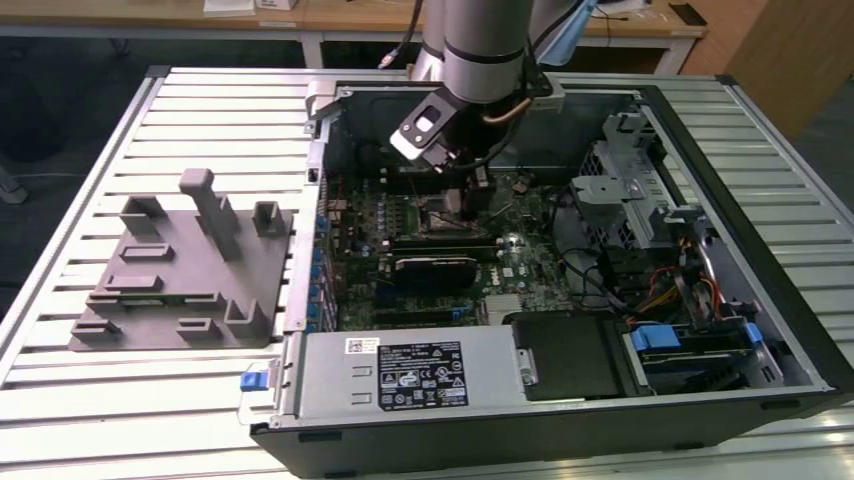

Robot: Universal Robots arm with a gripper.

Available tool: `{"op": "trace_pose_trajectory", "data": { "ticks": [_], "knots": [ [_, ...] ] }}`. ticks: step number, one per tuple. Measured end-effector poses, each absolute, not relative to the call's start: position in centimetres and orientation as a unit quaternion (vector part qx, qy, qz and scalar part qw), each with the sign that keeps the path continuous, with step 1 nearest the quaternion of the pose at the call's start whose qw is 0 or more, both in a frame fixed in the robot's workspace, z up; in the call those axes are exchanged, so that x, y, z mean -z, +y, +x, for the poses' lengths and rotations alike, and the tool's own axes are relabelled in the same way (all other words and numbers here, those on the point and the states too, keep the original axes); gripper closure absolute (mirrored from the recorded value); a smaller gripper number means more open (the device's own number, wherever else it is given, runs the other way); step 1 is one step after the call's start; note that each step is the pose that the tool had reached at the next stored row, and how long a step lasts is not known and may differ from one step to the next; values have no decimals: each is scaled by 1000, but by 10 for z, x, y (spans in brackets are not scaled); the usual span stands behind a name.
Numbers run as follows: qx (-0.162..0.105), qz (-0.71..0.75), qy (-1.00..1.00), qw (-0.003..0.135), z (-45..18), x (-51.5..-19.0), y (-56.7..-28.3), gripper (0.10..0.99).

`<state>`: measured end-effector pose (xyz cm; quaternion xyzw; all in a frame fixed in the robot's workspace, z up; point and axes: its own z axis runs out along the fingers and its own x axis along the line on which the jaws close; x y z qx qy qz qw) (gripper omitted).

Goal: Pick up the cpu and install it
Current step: 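Place the cpu into insertion slot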

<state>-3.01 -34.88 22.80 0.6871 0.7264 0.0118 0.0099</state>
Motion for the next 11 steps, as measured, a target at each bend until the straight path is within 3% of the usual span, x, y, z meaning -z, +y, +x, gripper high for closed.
{"op": "trace_pose_trajectory", "data": {
  "ticks": [11],
  "knots": [
    [-12,701,713,10,-39,-221,-346,545]
  ]
}}
